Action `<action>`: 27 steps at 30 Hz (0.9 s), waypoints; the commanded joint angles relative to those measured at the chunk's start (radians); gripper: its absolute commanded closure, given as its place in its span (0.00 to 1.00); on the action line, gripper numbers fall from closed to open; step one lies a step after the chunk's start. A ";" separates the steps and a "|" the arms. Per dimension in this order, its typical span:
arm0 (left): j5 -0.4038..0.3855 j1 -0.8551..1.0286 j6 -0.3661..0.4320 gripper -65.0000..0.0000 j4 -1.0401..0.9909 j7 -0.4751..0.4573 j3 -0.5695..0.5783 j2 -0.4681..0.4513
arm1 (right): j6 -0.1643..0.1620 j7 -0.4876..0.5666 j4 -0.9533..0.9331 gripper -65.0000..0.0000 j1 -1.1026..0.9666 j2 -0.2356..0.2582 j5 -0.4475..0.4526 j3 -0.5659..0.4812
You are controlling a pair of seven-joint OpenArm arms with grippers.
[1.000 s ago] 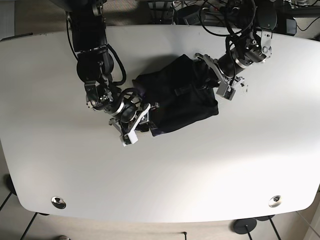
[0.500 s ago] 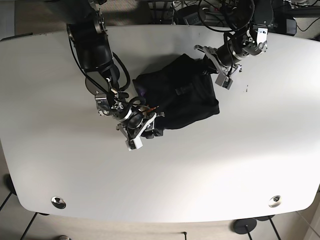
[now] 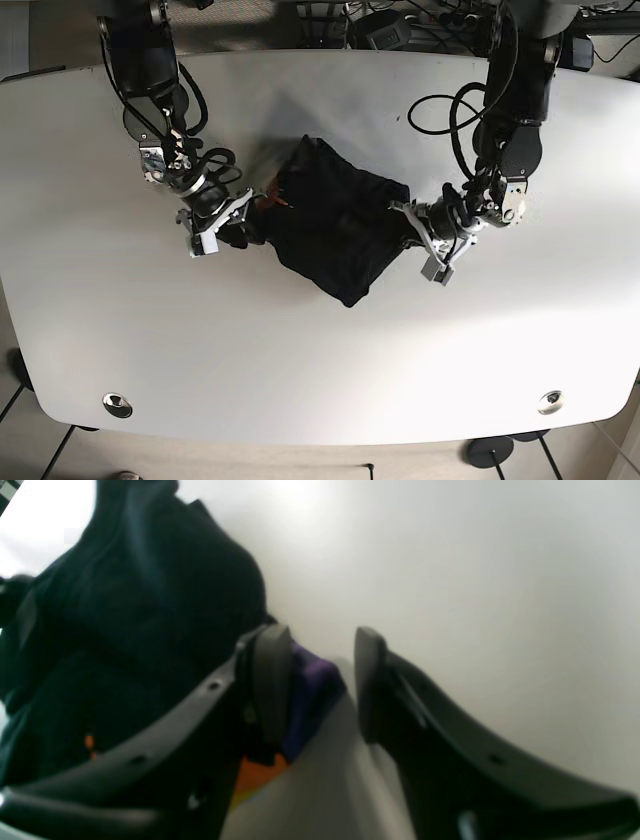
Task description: Fold the T-shirt properly
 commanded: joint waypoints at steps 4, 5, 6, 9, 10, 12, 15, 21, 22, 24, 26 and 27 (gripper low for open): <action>0.000 -0.167 0.010 1.00 -0.117 -0.088 0.128 0.019 | -0.005 -0.018 0.132 0.69 -0.099 0.026 -0.018 0.016; 0.000 -0.190 0.010 1.00 -0.139 -0.093 0.134 0.028 | -0.005 -0.018 0.155 0.69 -0.123 0.034 -0.018 0.016; 0.000 -0.216 0.010 1.00 -0.160 -0.093 0.136 0.035 | -0.005 -0.018 0.176 0.69 -0.146 0.036 -0.018 0.016; 0.000 -0.304 0.010 1.00 -0.255 -0.096 0.131 0.051 | -0.005 -0.018 0.218 0.69 -0.203 0.036 -0.018 0.016; -0.002 -0.348 0.010 1.00 -0.295 -0.116 0.130 0.052 | -0.005 -0.018 0.222 0.69 -0.212 0.033 -0.018 0.011; -0.005 -0.379 0.011 1.00 -0.306 -0.146 0.130 0.052 | -0.005 -0.018 0.232 0.69 -0.214 0.017 -0.018 0.006; -0.003 -0.384 0.056 0.95 -0.214 -0.152 0.128 0.051 | -0.005 -0.042 0.304 0.69 -0.234 -0.018 -0.023 0.006; -0.005 -0.276 0.349 0.66 0.085 -0.152 0.126 0.045 | -0.005 -0.208 0.436 0.69 -0.248 -0.044 -0.024 -0.021; -0.002 -0.246 0.392 0.63 0.133 -0.152 0.126 0.045 | -0.005 -0.214 0.445 0.69 -0.248 -0.036 -0.024 -0.049; -0.002 -0.164 0.488 0.56 0.248 -0.152 0.126 0.045 | -0.007 -0.220 0.465 0.69 -0.248 -0.020 -0.023 -0.115; 0.000 -0.097 0.579 0.50 0.332 -0.156 0.125 0.045 | -0.009 -0.220 0.476 0.69 -0.249 -0.021 -0.019 -0.139; 0.000 -0.062 0.627 0.47 0.369 -0.156 0.125 0.045 | -0.009 -0.220 0.489 0.69 -0.255 -0.021 -0.018 -0.141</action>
